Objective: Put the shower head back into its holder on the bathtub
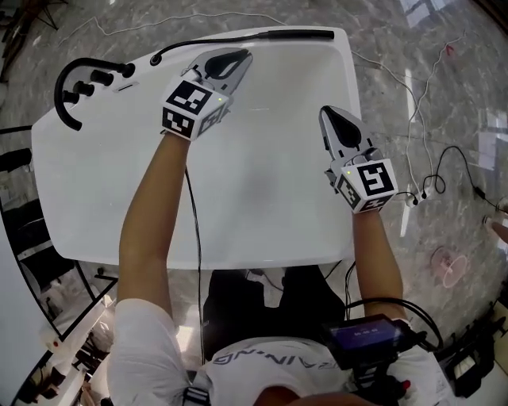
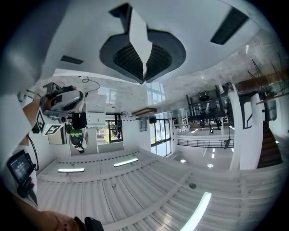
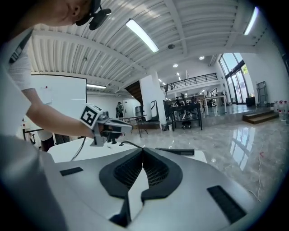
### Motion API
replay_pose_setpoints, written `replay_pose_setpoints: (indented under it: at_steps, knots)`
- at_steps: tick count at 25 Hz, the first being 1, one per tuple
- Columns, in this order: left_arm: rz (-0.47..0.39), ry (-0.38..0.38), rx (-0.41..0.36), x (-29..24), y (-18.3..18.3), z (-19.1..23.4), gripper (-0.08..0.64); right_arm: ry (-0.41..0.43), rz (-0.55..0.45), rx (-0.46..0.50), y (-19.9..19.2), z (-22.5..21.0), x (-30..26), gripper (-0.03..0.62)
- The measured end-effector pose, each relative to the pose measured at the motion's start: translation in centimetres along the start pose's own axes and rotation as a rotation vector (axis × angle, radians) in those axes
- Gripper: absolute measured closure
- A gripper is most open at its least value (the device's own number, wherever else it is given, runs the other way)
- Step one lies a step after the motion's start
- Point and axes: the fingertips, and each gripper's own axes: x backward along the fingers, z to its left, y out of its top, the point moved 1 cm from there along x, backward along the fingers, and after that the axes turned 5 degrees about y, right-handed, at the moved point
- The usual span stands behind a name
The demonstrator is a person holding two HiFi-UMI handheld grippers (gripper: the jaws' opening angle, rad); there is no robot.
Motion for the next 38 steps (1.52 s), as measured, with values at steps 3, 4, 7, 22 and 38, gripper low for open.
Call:
replay_pose_setpoints:
  at_steps: [3, 4, 7, 22, 38]
  knots:
    - [0.054, -0.034, -0.053, -3.7, -1.3, 0.5, 0.53, 0.028, 0.022, -0.002, -2.6, -0.3, -0.3, 0.58]
    - [0.08, -0.05, -0.062, -4.8, -1.8, 0.7, 0.506, 0.038, 0.028, 0.001, -3.2, -0.4, -0.4, 0.58]
    - [0.188, -0.094, -0.125, -8.4, -3.4, 1.2, 0.465, 0.065, 0.04, -0.007, -5.2, -0.3, -0.1, 0.58]
    - [0.569, -0.214, -0.588, -22.7, -6.6, -1.8, 0.414, 0.079, 0.074, -0.085, -11.7, -2.4, 3.0, 0.58]
    - [0.757, -0.264, -0.59, -27.4, -10.0, -1.3, 0.371, 0.057, 0.009, -0.077, -10.9, -4.0, 2.1, 0.58]
